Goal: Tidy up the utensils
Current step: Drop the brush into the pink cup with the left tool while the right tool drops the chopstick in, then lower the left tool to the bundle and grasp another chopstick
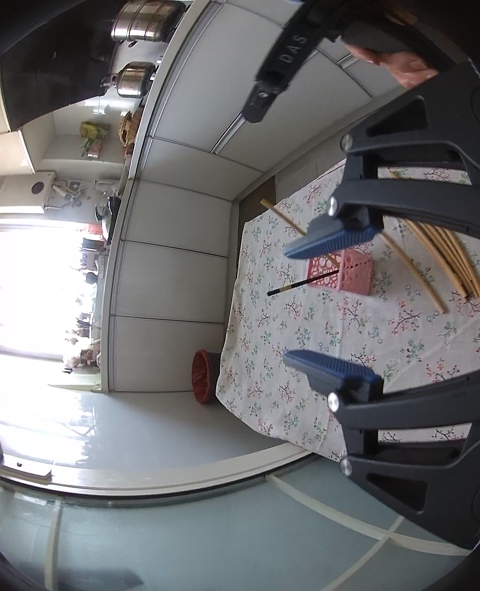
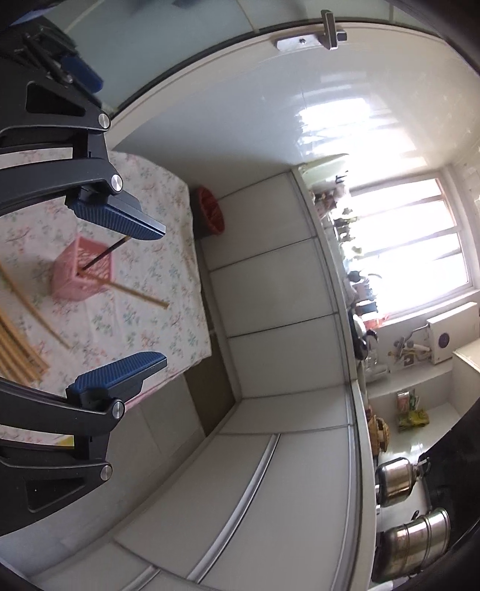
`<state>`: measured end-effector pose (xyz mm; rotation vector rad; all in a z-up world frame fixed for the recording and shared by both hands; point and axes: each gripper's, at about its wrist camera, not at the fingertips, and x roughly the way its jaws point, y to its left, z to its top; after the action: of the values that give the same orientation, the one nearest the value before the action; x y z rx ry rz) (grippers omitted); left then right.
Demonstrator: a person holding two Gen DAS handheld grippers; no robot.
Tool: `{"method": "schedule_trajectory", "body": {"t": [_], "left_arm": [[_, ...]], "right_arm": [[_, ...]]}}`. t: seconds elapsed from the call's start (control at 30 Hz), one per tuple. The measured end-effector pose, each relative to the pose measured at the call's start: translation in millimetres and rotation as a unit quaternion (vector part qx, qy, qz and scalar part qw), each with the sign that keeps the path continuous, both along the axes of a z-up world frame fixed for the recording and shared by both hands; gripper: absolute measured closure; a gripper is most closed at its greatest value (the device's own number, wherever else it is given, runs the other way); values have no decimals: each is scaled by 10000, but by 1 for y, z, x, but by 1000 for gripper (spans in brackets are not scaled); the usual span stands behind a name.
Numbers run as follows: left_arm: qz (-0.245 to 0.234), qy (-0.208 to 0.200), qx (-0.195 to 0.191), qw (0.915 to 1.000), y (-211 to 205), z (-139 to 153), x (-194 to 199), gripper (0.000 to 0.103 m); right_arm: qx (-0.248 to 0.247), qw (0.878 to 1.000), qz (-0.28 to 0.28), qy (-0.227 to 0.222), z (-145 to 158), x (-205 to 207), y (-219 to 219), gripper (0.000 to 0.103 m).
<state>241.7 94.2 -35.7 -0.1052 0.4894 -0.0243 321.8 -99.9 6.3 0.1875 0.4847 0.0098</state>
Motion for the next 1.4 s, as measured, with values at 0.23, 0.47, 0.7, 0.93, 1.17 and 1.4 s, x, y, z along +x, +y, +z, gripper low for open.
{"method": "schedule_trajectory", "body": {"t": [0.23, 0.47, 0.7, 0.93, 1.17, 1.4], "left_arm": [[16, -107, 149, 9998, -11, 4, -24, 19], [-150, -37, 368, 9992, -24, -3, -40, 6], [-1334, 1516, 787, 9762, -42, -34, -1, 1], [-2036, 3725, 854, 9014, -77, -117, 70, 1], [-2390, 4198, 1130, 8682, -140, -152, 114, 1], [-2397, 4234, 2049, 8493, -197, -182, 163, 3]], "right_arm": [[-223, 9994, -239, 111, -7, -45, -16, 18], [-267, 9985, -477, 67, -13, -79, -33, 9], [122, 9957, -507, 769, -68, -118, -81, 3], [1198, 9705, -204, 2080, -147, -120, -125, 3], [1851, 9539, -206, 2352, -162, -111, -150, 3], [2557, 9263, 162, 2763, -179, -101, -157, 3]]}}
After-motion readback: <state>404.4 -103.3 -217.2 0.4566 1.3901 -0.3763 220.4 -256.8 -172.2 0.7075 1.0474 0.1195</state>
